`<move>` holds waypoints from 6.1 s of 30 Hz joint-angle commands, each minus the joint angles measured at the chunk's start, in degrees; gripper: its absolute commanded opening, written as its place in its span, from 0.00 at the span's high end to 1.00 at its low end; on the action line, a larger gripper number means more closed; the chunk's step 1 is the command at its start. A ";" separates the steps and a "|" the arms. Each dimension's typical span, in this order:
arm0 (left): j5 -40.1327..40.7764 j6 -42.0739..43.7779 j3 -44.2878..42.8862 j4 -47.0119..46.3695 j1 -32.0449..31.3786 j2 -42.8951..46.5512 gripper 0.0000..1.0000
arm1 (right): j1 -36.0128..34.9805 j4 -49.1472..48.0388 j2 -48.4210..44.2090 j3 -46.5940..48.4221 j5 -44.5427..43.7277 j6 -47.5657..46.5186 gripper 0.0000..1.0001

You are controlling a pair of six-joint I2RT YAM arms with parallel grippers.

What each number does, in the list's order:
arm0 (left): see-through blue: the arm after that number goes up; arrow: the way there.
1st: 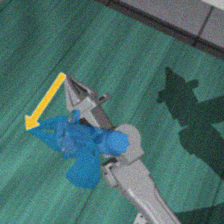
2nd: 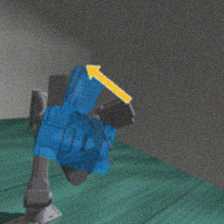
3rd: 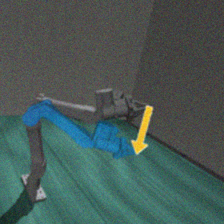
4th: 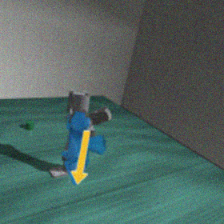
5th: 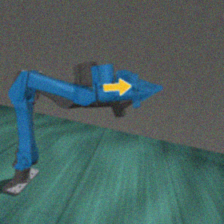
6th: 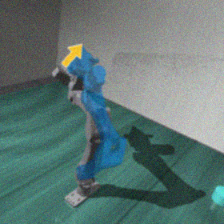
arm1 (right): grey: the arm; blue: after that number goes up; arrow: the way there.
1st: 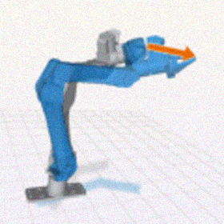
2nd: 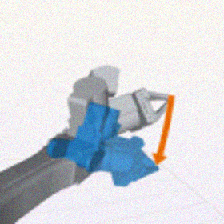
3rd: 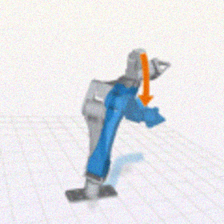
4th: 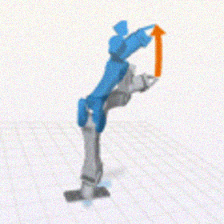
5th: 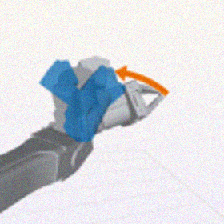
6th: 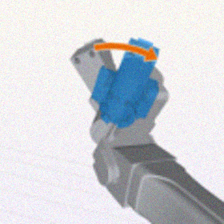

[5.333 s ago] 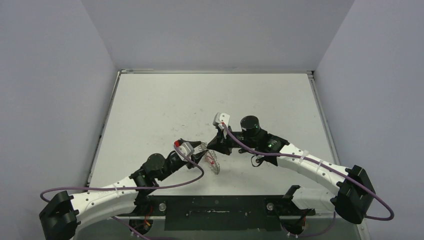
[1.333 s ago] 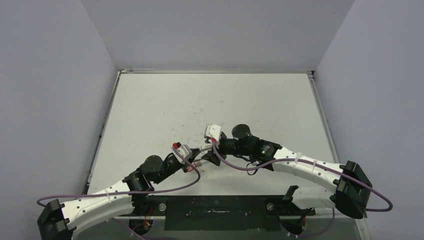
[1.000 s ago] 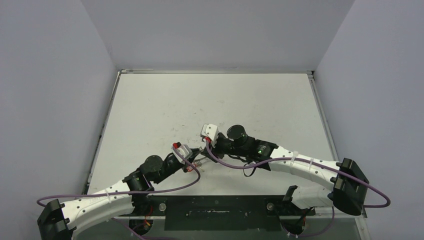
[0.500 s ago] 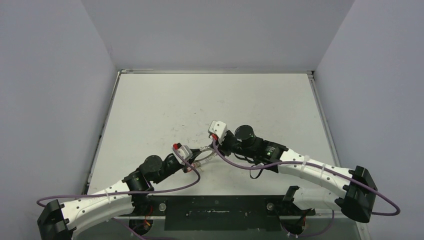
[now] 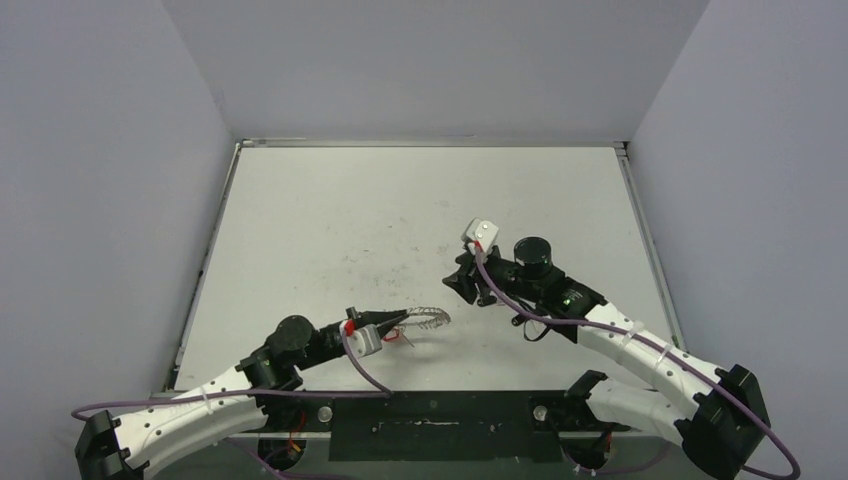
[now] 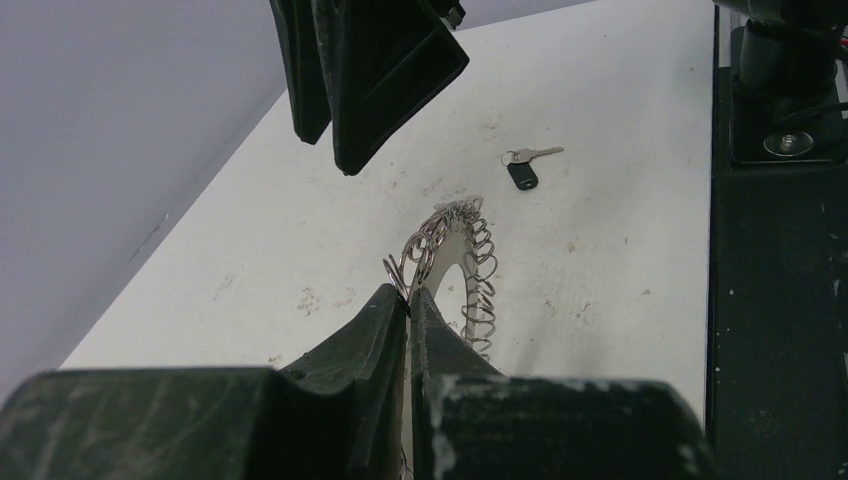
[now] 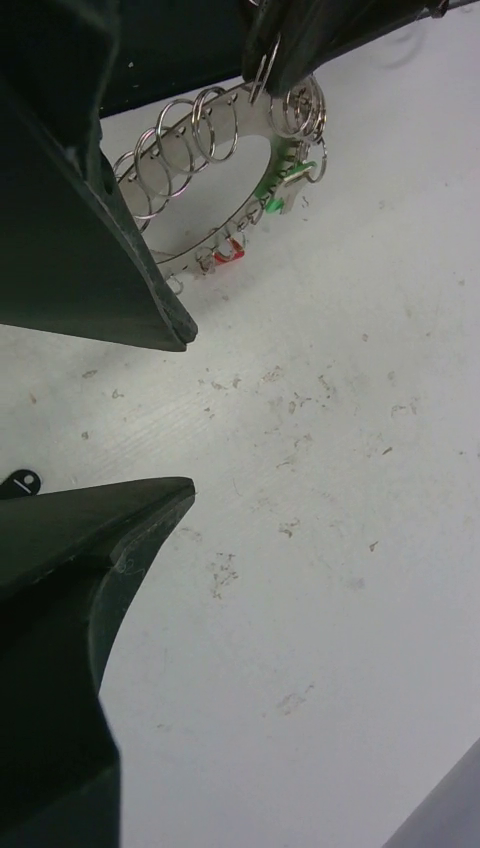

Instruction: Put the keys on the keyring

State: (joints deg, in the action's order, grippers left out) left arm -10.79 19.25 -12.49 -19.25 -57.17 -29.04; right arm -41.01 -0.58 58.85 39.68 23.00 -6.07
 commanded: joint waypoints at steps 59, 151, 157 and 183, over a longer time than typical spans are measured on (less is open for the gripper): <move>1.47 -0.17 -1.31 -1.00 0.03 1.13 1.00 | 17.64 25.75 12.28 -6.05 -30.81 38.61 0.76; -3.39 -4.96 -0.78 -5.97 0.04 -3.96 1.00 | -8.35 29.92 20.14 26.82 20.41 4.82 1.00; -3.29 -4.93 -0.63 -5.46 0.04 -3.28 1.00 | -8.18 29.95 20.10 25.91 18.21 5.08 1.00; -3.18 -4.99 -0.43 -5.12 0.04 -2.78 1.00 | -6.14 24.89 16.37 21.34 13.63 8.44 0.59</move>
State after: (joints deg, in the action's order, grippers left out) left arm -12.75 14.15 -11.81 -19.05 -57.17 -32.95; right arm -48.07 29.45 80.03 62.50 40.56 0.86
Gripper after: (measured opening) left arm 0.027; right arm 0.287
